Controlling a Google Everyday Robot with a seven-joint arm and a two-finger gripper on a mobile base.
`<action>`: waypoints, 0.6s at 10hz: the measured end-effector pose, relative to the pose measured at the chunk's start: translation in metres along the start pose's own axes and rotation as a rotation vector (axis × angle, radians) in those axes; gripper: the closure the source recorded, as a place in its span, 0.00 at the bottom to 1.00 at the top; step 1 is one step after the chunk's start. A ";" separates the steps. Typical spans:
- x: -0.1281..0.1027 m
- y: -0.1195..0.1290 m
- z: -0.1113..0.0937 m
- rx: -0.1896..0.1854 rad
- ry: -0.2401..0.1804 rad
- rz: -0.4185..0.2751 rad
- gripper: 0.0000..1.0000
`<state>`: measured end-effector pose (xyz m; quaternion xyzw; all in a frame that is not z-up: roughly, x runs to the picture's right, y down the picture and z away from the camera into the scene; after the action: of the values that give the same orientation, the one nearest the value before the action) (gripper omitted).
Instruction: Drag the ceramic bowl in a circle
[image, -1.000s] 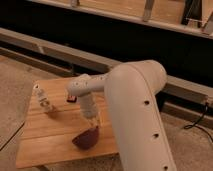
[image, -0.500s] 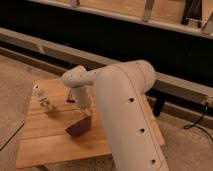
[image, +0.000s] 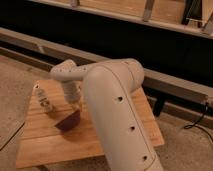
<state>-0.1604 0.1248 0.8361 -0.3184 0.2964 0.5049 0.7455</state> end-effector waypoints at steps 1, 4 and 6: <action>-0.002 0.001 0.001 -0.003 -0.032 0.017 1.00; 0.000 -0.001 0.003 -0.021 -0.142 0.076 1.00; 0.001 -0.007 -0.003 -0.028 -0.216 0.113 1.00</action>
<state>-0.1541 0.1216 0.8348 -0.2556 0.2247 0.5815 0.7390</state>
